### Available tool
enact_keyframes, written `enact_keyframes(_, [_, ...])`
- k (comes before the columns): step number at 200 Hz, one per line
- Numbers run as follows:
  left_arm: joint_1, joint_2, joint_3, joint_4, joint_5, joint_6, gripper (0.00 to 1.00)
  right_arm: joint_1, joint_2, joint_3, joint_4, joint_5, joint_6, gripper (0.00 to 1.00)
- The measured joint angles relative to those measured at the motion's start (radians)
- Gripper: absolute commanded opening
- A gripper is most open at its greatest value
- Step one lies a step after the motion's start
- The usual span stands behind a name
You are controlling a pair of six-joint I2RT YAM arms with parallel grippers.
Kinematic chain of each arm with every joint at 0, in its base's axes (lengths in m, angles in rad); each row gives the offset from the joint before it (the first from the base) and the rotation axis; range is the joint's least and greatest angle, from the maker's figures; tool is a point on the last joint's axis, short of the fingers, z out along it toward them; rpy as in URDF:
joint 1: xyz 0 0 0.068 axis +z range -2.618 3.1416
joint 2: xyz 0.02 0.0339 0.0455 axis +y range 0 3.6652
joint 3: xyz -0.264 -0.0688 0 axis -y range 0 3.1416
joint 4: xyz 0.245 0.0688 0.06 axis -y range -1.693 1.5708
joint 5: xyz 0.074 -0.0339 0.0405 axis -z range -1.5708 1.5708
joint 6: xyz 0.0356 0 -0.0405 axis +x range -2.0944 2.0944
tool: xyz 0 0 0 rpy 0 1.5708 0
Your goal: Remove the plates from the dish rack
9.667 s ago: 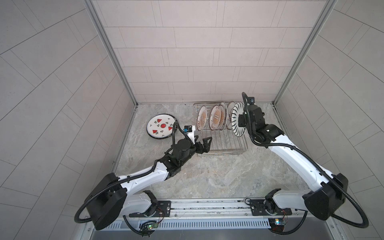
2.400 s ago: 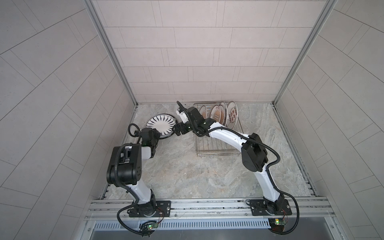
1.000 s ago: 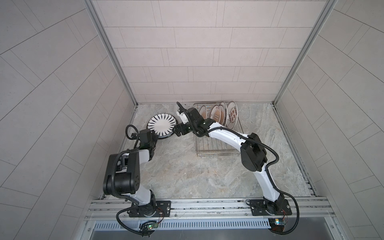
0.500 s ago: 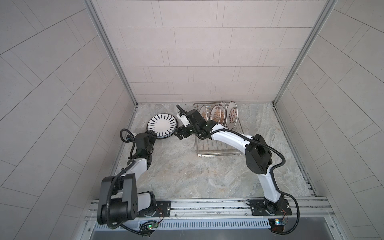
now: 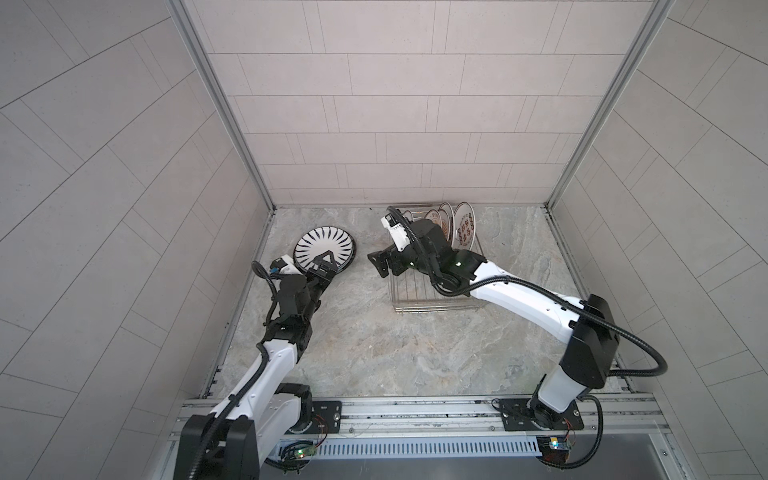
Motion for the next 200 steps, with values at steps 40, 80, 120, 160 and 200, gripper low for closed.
enact_keyframes(40, [-0.153,0.01,0.028,0.004,0.063,0.118,1.0,-0.055,-0.173,-0.147,0.006,0.132,-0.001,1.0])
enact_keyframes(80, [-0.324,0.081,0.097,0.047,0.153,0.23,1.0,-0.224,-0.257,-0.204,-0.023,0.22,0.084,1.0])
enact_keyframes(120, [-0.385,0.183,0.116,0.138,0.251,0.266,1.0,-0.314,-0.252,-0.191,-0.091,0.239,0.102,0.75])
enact_keyframes(160, [-0.444,0.227,0.141,0.142,0.226,0.289,1.0,-0.314,-0.131,-0.019,-0.187,0.307,0.097,0.56])
enact_keyframes(200, [-0.498,0.256,0.147,0.17,0.178,0.296,1.0,-0.329,0.045,0.158,-0.284,0.341,0.08,0.46])
